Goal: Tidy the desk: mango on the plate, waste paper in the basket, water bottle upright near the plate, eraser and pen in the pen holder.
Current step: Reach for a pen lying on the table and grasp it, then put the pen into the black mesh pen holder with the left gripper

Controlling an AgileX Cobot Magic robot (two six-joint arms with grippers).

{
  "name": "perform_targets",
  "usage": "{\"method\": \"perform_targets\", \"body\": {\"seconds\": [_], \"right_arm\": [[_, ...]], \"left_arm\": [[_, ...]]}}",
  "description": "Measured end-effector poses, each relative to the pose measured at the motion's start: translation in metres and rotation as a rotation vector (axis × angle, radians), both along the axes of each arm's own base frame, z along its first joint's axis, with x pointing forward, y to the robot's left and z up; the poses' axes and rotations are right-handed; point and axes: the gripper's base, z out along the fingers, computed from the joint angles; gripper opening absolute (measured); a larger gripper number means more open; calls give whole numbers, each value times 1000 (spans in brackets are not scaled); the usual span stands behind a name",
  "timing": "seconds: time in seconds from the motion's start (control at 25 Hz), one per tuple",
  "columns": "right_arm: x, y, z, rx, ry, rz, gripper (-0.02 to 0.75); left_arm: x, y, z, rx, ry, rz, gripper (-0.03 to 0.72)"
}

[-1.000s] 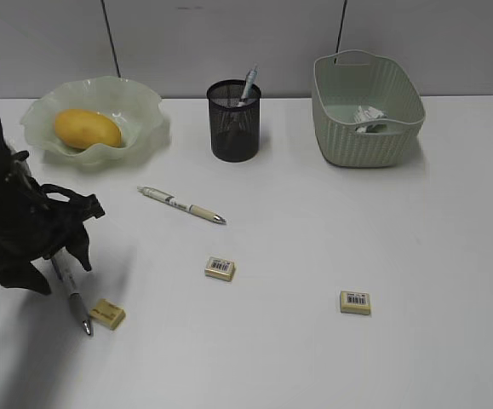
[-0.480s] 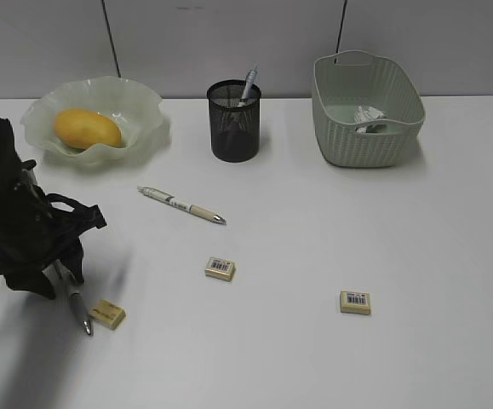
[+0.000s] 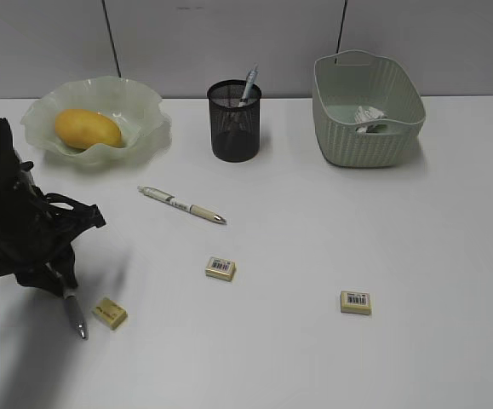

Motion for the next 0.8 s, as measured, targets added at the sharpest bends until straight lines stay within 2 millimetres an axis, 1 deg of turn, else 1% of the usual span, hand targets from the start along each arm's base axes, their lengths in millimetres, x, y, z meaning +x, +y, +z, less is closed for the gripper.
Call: {"method": "perform_targets", "body": {"seconds": [0.08, 0.16, 0.24, 0.36, 0.52, 0.64, 0.8], "right_arm": [[0, 0, 0, 1, 0, 1, 551], [0, 0, 0, 1, 0, 1, 551], [0, 0, 0, 1, 0, 1, 551], [0, 0, 0, 1, 0, 1, 551], [0, 0, 0, 1, 0, 1, 549], [0, 0, 0, 1, 0, 1, 549], [0, 0, 0, 1, 0, 1, 549]], "left_arm": [[1, -2, 1, -25, -10, 27, 99], [1, -4, 7, -48, -25, 45, 99], [0, -5, 17, -66, -54, 51, 99], [0, -6, 38, -108, -120, 71, 99], [1, -8, 66, -186, -245, 116, 99], [10, -10, 89, -238, -362, 136, 99], [31, -17, 120, -294, -526, 144, 99]]}}
